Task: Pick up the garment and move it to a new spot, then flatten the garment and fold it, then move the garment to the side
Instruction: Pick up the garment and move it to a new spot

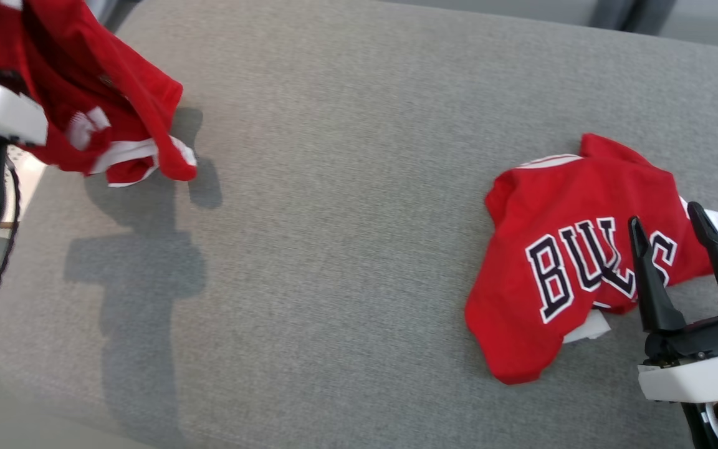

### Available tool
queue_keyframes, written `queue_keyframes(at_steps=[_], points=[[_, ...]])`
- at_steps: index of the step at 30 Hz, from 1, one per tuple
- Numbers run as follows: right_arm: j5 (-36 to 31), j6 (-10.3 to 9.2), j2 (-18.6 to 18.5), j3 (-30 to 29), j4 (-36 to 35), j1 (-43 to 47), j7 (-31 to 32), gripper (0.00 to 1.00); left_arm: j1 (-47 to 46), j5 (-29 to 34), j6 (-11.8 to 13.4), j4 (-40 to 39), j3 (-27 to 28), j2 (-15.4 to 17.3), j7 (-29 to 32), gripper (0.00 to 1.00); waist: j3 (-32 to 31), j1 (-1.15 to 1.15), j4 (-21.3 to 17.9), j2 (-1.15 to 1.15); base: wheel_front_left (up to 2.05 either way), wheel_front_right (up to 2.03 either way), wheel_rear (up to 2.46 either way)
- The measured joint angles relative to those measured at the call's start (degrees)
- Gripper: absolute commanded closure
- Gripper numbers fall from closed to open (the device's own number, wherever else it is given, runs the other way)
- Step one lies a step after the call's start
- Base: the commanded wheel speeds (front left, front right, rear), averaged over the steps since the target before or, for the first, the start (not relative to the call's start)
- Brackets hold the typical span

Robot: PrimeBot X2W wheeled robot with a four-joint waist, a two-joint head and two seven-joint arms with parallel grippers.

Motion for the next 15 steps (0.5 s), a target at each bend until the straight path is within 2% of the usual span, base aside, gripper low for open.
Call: queue_keyframes(at_steps=[6, 15], points=[[-0.58, 0.0, -0.94, -0.74, -2.42, -0.19, 1.18, 0.0, 4.65, -0.25, -0.57, 6.2, 2.38, -2.47, 0.0, 1.0, 1.92, 0.0, -3.41, 0.0, 0.0, 0.0, 0.0], [-0.96, 0.0, -1.52, -1.69, -5.05, -0.23, 2.23, 0.0, 7.57, -0.32, -2.83, 17.62, 6.34, -5.92, 0.0, 1.0, 4.94, 0.0, -7.99, 0.0, 0.0, 0.0, 0.0]])
